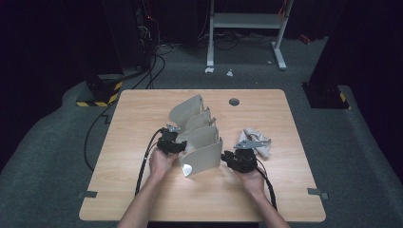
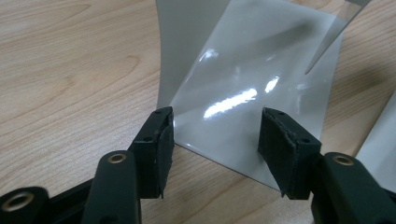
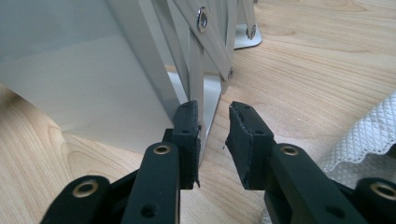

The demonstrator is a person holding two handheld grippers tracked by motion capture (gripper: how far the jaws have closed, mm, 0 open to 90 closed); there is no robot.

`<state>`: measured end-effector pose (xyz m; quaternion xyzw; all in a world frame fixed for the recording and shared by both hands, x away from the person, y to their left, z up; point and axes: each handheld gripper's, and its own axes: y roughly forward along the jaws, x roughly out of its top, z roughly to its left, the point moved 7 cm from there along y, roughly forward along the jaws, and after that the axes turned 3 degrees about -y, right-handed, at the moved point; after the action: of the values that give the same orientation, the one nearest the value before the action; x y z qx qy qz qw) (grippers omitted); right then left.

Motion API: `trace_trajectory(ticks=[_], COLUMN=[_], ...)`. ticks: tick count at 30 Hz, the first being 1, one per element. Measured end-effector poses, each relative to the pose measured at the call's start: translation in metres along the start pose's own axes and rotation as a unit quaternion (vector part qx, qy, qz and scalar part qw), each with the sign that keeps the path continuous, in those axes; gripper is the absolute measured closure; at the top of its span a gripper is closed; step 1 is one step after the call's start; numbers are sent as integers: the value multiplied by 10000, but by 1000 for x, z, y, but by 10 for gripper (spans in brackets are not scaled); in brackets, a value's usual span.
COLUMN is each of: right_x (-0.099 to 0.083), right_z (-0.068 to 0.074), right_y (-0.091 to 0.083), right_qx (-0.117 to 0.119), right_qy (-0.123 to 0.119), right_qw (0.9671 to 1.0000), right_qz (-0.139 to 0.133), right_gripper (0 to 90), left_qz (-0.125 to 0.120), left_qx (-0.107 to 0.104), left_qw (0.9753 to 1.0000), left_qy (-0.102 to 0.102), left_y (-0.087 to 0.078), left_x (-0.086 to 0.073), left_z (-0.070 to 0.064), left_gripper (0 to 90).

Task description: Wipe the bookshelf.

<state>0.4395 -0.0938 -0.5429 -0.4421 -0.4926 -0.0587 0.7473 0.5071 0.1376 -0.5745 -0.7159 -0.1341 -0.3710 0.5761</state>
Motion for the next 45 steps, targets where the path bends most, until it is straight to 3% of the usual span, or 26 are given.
trace_trajectory(ticks=[6,14,16,21,29,45], right_x=[4,7,6,4,-3,-16], right_z=[-5,-12,-12,-11,1,27], right_y=[4,13,15,16,12,6], right_qx=[-45,-127,-114,-77,59,228], right_qy=[49,101,131,140,41,-197], right_qw=[9999,9997,9997,9997,9998,9993], right_qz=[93,156,174,177,209,207], right_gripper=[710,680,676,685,693,682], left_qz=[141,54,29,-9,-139,-112], left_qx=[-97,-76,-198,-272,-454,-534], left_qw=[9998,9998,9998,9993,9978,9972], left_qy=[112,148,95,264,463,509], left_y=[-4,-14,-16,-18,-23,-38], left_x=[-4,-17,-20,-24,-32,-49], left_z=[-9,-20,-24,-34,-54,-60], left_gripper=[437,382,381,373,373,385])
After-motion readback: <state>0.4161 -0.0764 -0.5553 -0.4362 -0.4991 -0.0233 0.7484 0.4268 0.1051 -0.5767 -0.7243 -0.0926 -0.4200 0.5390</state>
